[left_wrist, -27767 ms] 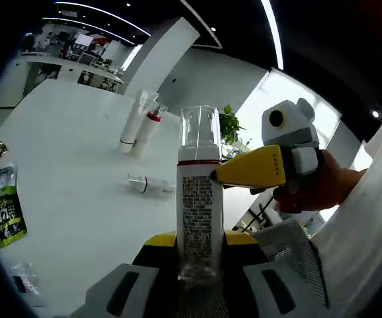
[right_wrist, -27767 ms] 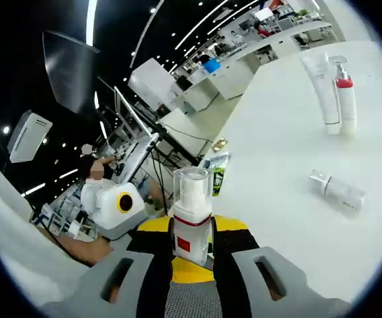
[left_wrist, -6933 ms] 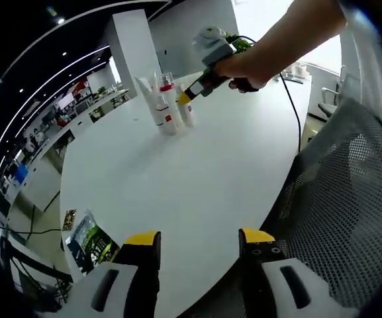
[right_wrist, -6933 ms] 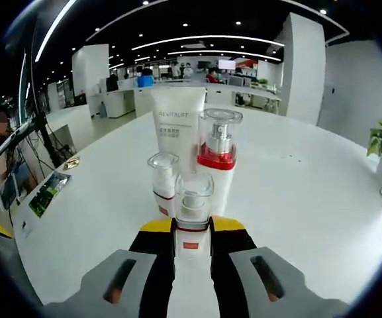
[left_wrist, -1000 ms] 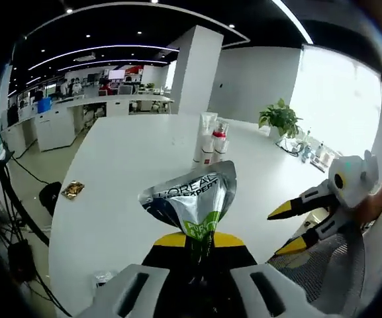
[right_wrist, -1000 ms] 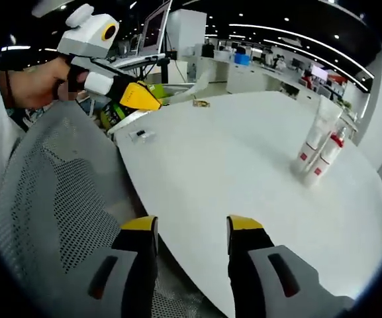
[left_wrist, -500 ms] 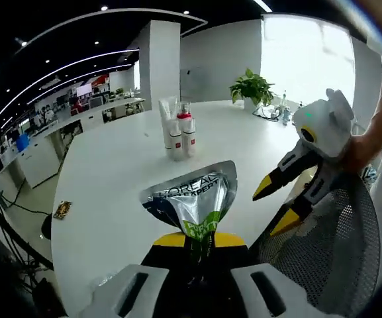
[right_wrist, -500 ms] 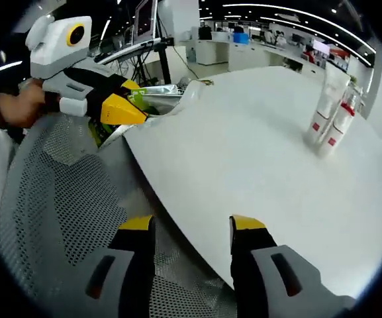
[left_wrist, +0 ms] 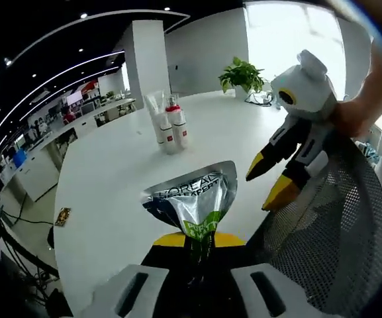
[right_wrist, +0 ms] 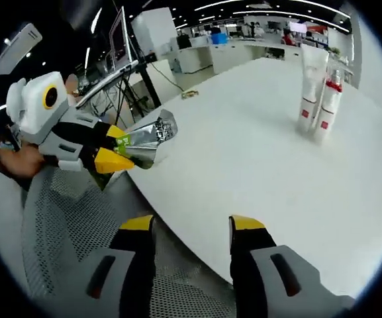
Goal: Arrange the skincare products in the storage area until every visible bottle or jar stands upright without overlapping.
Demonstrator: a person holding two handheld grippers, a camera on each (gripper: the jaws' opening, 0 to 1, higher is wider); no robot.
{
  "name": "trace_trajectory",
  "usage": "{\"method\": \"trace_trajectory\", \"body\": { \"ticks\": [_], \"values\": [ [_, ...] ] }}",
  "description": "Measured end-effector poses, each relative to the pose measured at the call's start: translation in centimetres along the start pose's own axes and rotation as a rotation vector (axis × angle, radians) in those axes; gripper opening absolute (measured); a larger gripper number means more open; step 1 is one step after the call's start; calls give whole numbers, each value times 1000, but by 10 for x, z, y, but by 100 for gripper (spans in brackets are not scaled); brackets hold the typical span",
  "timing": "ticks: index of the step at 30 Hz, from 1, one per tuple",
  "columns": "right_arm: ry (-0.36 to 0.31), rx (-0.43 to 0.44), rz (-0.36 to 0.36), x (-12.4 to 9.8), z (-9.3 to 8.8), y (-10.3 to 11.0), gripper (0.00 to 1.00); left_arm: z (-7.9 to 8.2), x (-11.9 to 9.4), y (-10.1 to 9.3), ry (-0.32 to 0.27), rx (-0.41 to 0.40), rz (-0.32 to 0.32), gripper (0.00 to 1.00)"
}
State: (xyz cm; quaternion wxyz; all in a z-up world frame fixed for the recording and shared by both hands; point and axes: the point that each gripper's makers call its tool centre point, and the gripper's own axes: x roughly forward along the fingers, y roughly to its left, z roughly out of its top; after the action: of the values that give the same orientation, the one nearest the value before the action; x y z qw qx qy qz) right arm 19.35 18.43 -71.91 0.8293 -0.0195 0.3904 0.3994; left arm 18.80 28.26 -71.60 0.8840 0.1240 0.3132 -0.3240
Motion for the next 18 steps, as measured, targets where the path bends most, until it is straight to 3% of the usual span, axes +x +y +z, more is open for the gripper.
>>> {"method": "trace_trajectory", "body": {
  "ticks": [3, 6, 8, 10, 14, 18],
  "values": [
    [-79, 51, 15, -5, 20, 1, 42, 2, 0, 2, -13, -15, 6, 11],
    [-234, 268, 125, -10, 53, 20, 44, 3, -1, 1, -22, -11, 3, 11],
    [-294, 378, 161, -9, 61, 21, 46, 4, -1, 1, -30, -19, 0, 11],
    [-299, 473, 180, -5, 60, 22, 48, 6, -1, 2, -40, -15, 6, 11],
    [-321, 662, 286, 4, 62, 33, 47, 9, -2, 0, -59, -16, -1, 11],
    [-299, 690, 358, 13, 60, 46, 40, 12, -4, -6, -81, 11, -18, 11]
  ]
}}
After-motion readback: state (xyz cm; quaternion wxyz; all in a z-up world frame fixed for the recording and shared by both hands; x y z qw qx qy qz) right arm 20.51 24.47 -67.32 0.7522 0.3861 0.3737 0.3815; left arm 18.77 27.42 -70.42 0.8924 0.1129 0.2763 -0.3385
